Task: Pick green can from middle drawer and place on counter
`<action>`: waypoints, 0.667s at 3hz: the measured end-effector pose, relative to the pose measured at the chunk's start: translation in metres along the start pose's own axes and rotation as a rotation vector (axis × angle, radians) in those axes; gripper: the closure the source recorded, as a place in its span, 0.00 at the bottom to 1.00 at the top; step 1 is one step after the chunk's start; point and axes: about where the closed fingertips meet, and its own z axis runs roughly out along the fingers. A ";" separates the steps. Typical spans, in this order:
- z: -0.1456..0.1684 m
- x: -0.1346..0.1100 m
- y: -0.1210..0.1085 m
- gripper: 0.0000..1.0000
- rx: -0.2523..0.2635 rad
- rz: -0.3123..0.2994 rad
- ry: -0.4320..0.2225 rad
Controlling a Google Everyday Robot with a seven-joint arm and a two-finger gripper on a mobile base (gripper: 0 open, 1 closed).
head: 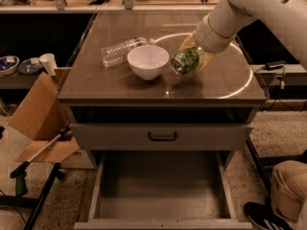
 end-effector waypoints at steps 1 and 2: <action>0.006 0.006 0.006 0.04 -0.001 0.013 -0.006; 0.004 0.008 0.011 0.00 0.003 0.022 -0.004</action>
Offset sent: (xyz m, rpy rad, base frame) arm -0.0045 -0.0205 -0.0046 0.0177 -0.0032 -0.0334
